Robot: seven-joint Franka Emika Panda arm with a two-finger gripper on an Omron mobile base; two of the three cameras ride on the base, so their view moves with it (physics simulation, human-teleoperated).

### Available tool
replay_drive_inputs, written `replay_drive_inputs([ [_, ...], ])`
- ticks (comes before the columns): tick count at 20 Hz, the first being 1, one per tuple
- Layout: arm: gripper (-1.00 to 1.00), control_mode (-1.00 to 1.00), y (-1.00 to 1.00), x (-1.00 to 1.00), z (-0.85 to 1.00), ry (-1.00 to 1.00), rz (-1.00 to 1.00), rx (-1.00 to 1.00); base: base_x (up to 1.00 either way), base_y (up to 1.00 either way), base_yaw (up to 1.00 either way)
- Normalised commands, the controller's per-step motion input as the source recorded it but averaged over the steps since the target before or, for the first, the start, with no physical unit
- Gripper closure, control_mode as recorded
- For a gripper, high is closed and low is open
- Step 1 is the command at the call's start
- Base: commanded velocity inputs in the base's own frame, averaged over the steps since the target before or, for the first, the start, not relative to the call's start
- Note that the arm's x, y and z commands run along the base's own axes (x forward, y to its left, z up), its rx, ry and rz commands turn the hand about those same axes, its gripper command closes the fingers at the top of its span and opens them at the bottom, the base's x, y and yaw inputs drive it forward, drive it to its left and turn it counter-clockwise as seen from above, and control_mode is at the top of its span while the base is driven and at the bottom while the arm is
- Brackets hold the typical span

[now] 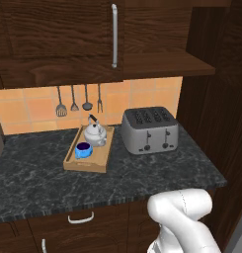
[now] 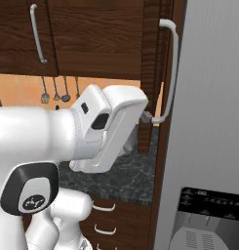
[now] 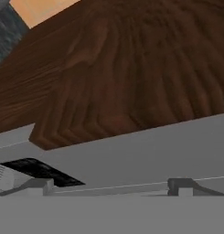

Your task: Pick the kettle from the counter and place it on the tray. Then pick the mug from the cabinet and place it on the tray. Then close the cabinet doors.

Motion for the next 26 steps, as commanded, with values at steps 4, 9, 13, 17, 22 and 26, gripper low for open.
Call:
replay_drive_inputs([
  [4,-1.00,-1.00,-0.40,0.00,0.01,0.14,-0.11,-0.13,0.00,0.00,0.00],
  [9,-1.00,-1.00,-0.30,0.15,0.00,0.12,-0.09,-0.21,0.00,0.00,0.00],
  [13,-1.00,-1.00,-0.22,0.22,0.00,0.08,-0.04,-0.23,0.00,0.00,0.00],
  [17,-1.00,-1.00,-0.13,0.26,0.00,0.08,-0.01,-0.21,0.00,0.00,0.00],
  [22,-1.00,-1.00,-0.06,0.24,0.00,0.07,0.00,-0.15,0.00,0.00,0.00],
  [26,-1.00,-1.00,0.00,0.29,0.00,0.02,0.01,-0.07,0.00,0.00,0.00],
])
